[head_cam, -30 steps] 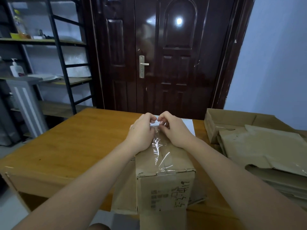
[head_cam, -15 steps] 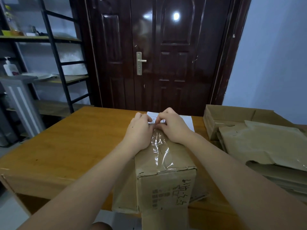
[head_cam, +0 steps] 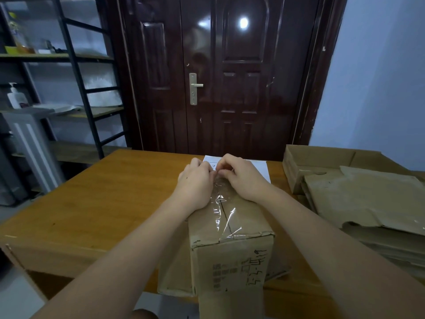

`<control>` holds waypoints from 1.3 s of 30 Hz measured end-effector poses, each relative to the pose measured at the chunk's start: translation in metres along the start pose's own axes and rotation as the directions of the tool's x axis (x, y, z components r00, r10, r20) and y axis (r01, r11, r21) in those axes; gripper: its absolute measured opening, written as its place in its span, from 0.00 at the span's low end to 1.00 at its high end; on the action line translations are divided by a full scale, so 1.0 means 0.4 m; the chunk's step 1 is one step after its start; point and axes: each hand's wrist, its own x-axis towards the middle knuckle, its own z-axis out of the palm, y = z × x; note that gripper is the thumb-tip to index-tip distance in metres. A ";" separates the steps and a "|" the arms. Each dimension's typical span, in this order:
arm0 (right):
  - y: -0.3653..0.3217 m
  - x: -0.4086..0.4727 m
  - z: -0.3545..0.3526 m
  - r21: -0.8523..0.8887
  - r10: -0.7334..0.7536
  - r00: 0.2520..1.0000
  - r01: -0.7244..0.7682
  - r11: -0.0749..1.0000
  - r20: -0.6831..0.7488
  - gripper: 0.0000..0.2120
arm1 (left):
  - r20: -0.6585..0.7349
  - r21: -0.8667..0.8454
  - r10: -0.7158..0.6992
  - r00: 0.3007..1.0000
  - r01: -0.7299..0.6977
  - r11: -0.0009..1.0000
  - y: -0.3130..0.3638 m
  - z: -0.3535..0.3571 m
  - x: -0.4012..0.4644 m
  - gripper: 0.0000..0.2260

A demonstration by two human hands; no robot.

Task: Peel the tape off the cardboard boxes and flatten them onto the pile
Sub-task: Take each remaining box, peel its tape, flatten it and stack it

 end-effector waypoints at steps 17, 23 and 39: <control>-0.014 -0.011 -0.004 -0.147 -0.040 0.999 0.045 0.988 0.036 0.05 | 0.061 -0.218 0.000 0.998 0.013 0.976 -0.028 -0.010 -0.018 0.06; -0.013 -0.024 -0.014 -0.126 -0.040 0.996 0.050 0.991 0.075 0.06 | 0.062 -0.152 0.020 0.998 -0.011 0.988 -0.027 -0.003 -0.013 0.10; -0.039 -0.058 -0.041 -0.172 -0.062 0.986 0.089 0.981 0.157 0.10 | 0.056 -0.030 0.150 0.987 -0.149 0.988 -0.016 -0.058 -0.070 0.06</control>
